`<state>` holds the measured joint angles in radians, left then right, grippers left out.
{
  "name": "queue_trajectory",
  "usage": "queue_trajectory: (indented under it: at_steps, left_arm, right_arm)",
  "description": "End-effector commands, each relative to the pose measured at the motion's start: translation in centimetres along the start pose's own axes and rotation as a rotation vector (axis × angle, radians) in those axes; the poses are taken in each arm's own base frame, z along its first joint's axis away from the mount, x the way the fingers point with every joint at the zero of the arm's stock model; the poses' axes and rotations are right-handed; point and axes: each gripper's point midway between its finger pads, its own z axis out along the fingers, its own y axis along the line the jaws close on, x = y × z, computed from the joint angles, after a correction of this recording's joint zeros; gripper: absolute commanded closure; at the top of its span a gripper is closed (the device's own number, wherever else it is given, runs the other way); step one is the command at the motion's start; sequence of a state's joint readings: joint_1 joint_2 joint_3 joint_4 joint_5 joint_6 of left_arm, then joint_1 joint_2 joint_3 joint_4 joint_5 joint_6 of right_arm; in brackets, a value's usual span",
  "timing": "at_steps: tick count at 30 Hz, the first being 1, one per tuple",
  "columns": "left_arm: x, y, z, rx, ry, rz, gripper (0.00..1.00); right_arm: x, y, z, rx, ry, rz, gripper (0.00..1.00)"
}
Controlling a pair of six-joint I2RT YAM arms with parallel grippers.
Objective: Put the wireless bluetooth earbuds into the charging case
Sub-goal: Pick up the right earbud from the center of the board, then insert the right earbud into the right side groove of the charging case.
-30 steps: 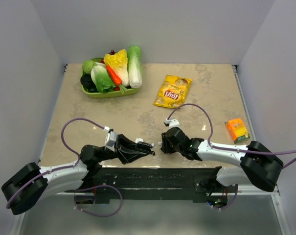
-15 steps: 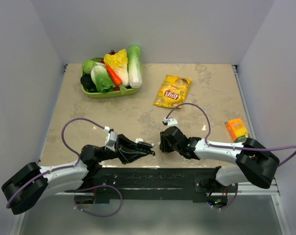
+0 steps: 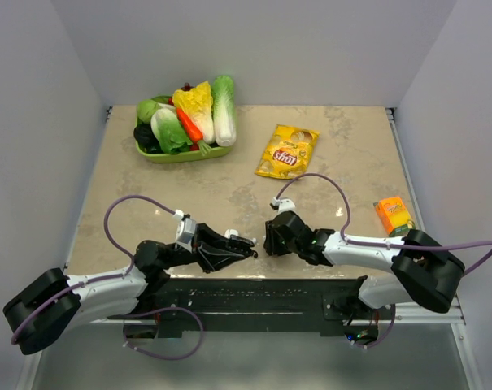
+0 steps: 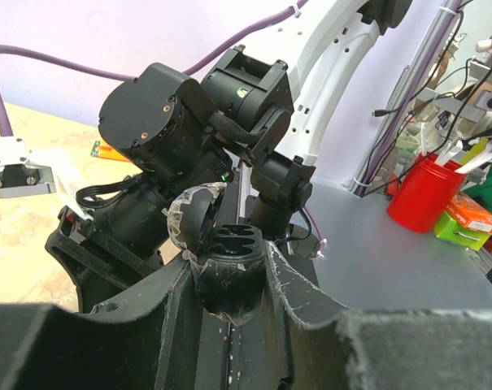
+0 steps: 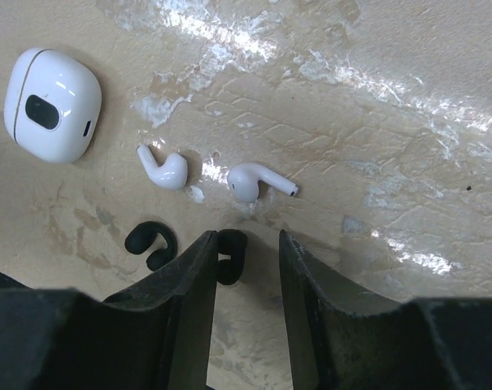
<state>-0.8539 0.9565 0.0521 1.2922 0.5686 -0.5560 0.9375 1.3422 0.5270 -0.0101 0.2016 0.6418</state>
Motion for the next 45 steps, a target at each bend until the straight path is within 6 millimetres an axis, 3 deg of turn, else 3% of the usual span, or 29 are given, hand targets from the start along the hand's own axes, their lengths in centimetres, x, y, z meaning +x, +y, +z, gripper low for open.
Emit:
queue_trajectory:
  at_steps: [1, 11, 15, 18, 22, 23, 28, 31, 36, 42, 45]
  left_arm:
    - [-9.0, -6.5, -1.9, 0.224, -0.41, 0.307, 1.0]
    - [-8.9, -6.5, -1.9, 0.227, -0.409, 0.297, 1.0]
    - [-8.9, -6.6, -1.9, 0.228, -0.408, 0.294, 1.0]
    - [-9.1, -6.4, -1.9, 0.219, -0.415, 0.295, 1.0]
    - [-8.9, -5.6, -2.2, 0.167, -0.428, 0.275, 1.0]
    - [-9.2, -5.5, -2.2, 0.161, -0.437, 0.282, 1.0]
    - [-10.4, -4.5, -2.1, 0.101, -0.485, 0.325, 1.0]
    - [-12.5, -3.9, -2.0, 0.062, -0.543, 0.384, 1.0]
    - [-13.0, -3.6, -1.3, 0.123, -0.485, 0.427, 1.0]
    - [-12.2, -5.3, 1.7, 0.356, -0.317, 0.374, 1.0]
    - [-11.4, -5.0, 2.6, 0.399, -0.25, 0.312, 1.0]
  right_arm:
    - [1.4, -0.6, 0.0, 0.011, 0.03, 0.025, 0.62]
    - [1.8, -0.6, 0.0, 0.004, 0.038, 0.033, 0.75]
    - [1.1, -0.4, -0.5, -0.007, 0.008, 0.04, 0.95]
    - [-1.9, 0.1, -2.9, -0.024, -0.098, 0.042, 1.0]
    - [-6.3, 0.8, -7.5, -0.039, -0.211, -0.016, 1.0]
    - [-7.9, 1.3, -9.5, -0.06, -0.252, -0.024, 1.0]
    - [-11.5, 3.7, -15.6, -0.206, -0.368, -0.125, 1.0]
    - [-12.7, 5.5, -19.8, -0.353, -0.447, -0.19, 1.0]
    - [-12.0, 7.4, -24.9, -0.557, -0.514, -0.335, 1.0]
    - [-9.6, 9.7, -27.1, -0.762, -0.485, -0.487, 1.0]
    - [-9.8, 10.1, -27.3, -0.775, -0.492, -0.509, 1.0]
